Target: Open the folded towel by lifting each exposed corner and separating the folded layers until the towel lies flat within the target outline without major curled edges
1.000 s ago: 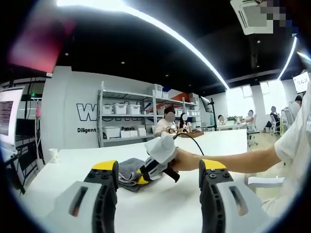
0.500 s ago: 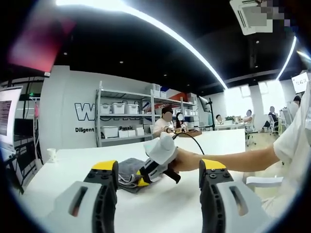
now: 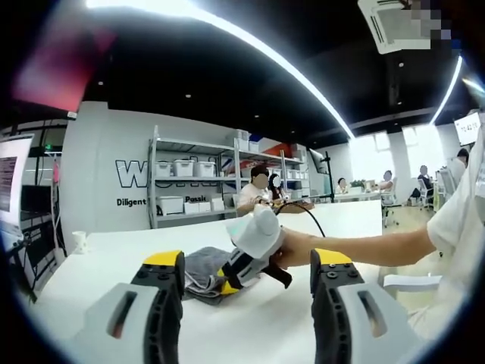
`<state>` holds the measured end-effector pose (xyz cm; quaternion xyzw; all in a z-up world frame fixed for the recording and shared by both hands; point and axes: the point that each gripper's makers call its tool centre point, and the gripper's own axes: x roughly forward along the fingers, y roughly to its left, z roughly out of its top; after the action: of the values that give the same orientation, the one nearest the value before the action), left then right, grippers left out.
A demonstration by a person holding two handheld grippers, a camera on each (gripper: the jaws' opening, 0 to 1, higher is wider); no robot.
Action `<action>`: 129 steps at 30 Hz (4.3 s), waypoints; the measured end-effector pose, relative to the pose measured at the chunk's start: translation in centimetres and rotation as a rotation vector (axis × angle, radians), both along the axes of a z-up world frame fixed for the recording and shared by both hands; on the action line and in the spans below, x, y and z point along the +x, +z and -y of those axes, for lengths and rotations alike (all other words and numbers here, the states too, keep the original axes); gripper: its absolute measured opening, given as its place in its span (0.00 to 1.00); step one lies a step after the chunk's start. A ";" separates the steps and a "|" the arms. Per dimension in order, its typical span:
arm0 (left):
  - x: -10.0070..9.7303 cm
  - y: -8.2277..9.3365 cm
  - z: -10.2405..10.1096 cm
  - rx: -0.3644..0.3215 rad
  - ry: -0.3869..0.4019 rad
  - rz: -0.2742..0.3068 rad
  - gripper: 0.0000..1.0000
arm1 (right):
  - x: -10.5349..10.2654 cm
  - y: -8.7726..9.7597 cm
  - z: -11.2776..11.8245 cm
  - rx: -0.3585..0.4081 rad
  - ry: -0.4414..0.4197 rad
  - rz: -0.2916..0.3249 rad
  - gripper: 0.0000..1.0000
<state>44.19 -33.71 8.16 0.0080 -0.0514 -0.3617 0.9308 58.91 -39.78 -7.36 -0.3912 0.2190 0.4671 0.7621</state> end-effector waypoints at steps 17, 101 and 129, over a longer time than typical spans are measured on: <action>-0.1 0.0 0.1 0.004 -0.001 0.001 0.67 | -2.3 -0.2 0.4 -0.042 -0.016 0.043 0.01; 3.5 -9.9 9.9 0.371 -0.119 -0.210 0.79 | -9.1 11.4 7.5 0.723 -0.104 0.145 0.02; 8.3 -7.4 11.6 0.466 -0.152 0.047 0.01 | -9.2 13.6 9.2 0.805 -0.117 0.237 0.03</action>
<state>52.46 -45.28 0.77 0.2272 0.0113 -0.4325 0.8724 49.72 -49.02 6.20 -0.1001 -0.0481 0.4232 0.8992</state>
